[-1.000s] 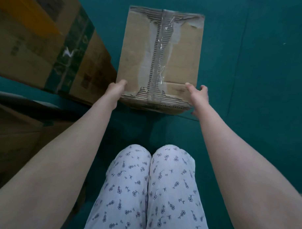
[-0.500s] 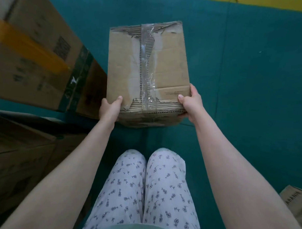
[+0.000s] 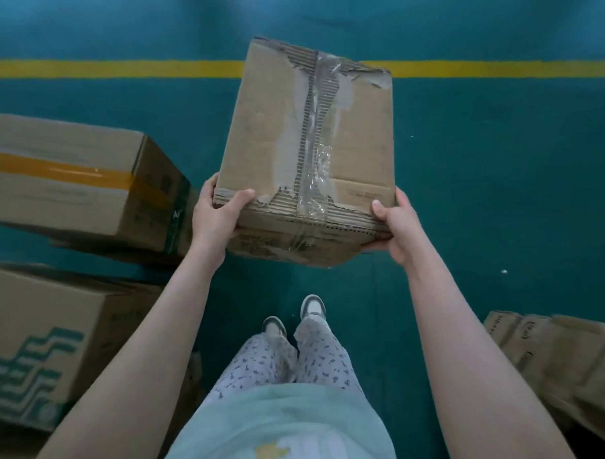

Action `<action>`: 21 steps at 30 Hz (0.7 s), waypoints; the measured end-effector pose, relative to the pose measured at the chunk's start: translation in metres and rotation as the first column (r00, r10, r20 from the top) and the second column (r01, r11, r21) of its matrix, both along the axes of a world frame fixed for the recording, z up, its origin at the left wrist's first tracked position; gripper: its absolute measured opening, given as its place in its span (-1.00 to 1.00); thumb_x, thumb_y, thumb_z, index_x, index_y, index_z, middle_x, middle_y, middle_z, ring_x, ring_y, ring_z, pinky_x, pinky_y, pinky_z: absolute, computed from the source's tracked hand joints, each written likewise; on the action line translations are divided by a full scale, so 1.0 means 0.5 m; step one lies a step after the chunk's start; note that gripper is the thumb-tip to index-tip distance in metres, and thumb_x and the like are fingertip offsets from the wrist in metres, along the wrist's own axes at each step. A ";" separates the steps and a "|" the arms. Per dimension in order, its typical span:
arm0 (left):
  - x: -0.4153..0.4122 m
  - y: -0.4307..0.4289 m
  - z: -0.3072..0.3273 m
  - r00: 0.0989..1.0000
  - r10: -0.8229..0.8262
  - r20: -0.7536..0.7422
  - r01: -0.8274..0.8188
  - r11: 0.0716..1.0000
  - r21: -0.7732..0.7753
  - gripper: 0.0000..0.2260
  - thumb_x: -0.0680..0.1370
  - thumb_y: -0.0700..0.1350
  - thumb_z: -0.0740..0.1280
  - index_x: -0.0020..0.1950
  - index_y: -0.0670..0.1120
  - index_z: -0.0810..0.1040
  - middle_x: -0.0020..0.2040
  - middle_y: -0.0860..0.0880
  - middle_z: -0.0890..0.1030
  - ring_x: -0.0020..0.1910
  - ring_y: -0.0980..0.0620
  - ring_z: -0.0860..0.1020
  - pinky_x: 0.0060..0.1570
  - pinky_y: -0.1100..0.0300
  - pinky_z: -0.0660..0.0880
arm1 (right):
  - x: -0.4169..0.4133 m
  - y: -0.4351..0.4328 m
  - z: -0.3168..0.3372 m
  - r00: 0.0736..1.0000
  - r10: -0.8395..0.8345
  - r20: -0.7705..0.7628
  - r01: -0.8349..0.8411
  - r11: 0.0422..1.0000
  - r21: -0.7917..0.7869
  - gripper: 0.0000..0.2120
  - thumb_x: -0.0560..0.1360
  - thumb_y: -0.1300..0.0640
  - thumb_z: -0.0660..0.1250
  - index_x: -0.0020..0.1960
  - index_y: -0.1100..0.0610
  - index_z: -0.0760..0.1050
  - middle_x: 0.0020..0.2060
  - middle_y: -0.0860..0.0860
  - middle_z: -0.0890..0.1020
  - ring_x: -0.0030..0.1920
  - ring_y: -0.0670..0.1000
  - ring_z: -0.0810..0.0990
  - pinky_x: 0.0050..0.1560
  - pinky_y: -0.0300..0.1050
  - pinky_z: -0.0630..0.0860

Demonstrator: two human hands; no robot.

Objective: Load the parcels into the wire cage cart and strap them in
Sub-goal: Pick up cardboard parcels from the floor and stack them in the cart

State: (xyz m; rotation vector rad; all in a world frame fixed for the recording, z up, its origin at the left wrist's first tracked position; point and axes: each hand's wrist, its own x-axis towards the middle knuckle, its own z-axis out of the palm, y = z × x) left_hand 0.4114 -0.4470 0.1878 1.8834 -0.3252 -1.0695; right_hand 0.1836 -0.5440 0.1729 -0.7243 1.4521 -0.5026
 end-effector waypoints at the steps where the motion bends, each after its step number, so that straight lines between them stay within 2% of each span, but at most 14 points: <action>1: -0.012 0.003 0.026 0.999 -0.032 0.004 0.032 0.999 -0.016 -0.46 0.50 -0.02 0.39 0.43 0.07 0.29 0.28 -0.01 0.42 0.23 -0.04 0.45 0.19 -0.08 0.50 | -0.020 0.018 0.023 0.999 -0.038 0.026 0.038 0.999 0.001 -0.55 0.61 0.24 0.16 0.45 -0.03 0.24 0.22 -0.02 0.50 0.10 0.13 0.51 -0.17 0.25 0.57; 6: -0.090 0.007 0.132 0.978 -0.209 0.015 0.210 0.974 -0.091 -0.51 0.50 -0.03 0.39 0.39 0.08 0.33 0.17 0.03 0.45 0.18 -0.04 0.47 0.13 -0.06 0.53 | -0.131 0.108 0.129 0.975 -0.207 0.085 0.210 0.977 -0.037 -0.61 0.60 0.20 0.18 0.40 -0.03 0.30 0.18 0.01 0.54 0.10 0.17 0.52 -0.15 0.30 0.55; 10: -0.166 -0.002 0.157 0.943 -0.334 -0.004 0.331 0.935 -0.130 -0.53 0.47 -0.03 0.41 0.35 0.07 0.38 0.18 0.04 0.51 0.12 0.00 0.52 0.09 -0.13 0.55 | -0.217 0.158 0.170 0.948 -0.312 0.067 0.316 0.948 -0.048 -0.61 0.61 0.19 0.17 0.41 -0.03 0.31 0.22 0.04 0.53 0.13 0.18 0.51 -0.19 0.25 0.56; 14: -0.257 -0.015 0.170 0.900 -0.436 -0.014 0.429 0.889 -0.159 -0.54 0.46 -0.02 0.42 0.34 0.07 0.40 0.12 0.08 0.54 0.06 0.07 0.54 0.05 -0.11 0.57 | -0.313 0.193 0.200 0.915 -0.402 0.031 0.403 0.914 -0.054 -0.58 0.62 0.17 0.16 0.45 -0.03 0.26 0.26 0.04 0.50 0.12 0.18 0.51 -0.23 0.25 0.57; 17: -0.326 -0.025 0.177 0.856 -0.517 -0.008 0.509 0.845 -0.166 -0.56 0.47 0.00 0.41 0.32 0.05 0.41 0.10 0.08 0.55 0.04 0.07 0.55 0.00 -0.13 0.58 | -0.384 0.225 0.218 0.890 -0.457 0.004 0.456 0.888 -0.052 -0.58 0.61 0.16 0.17 0.44 -0.04 0.27 0.27 0.04 0.49 0.17 0.19 0.48 -0.16 0.31 0.56; 21: -0.418 -0.039 0.182 0.782 -0.623 0.001 0.616 0.773 -0.153 -0.59 0.48 0.01 0.39 0.30 0.04 0.41 0.13 0.03 0.54 0.01 0.08 0.54 -0.02 -0.11 0.59 | -0.475 0.284 0.236 0.834 -0.551 0.026 0.551 0.833 -0.055 -0.56 0.59 0.16 0.23 0.42 -0.09 0.30 0.28 0.01 0.48 0.24 0.19 0.45 -0.15 0.29 0.58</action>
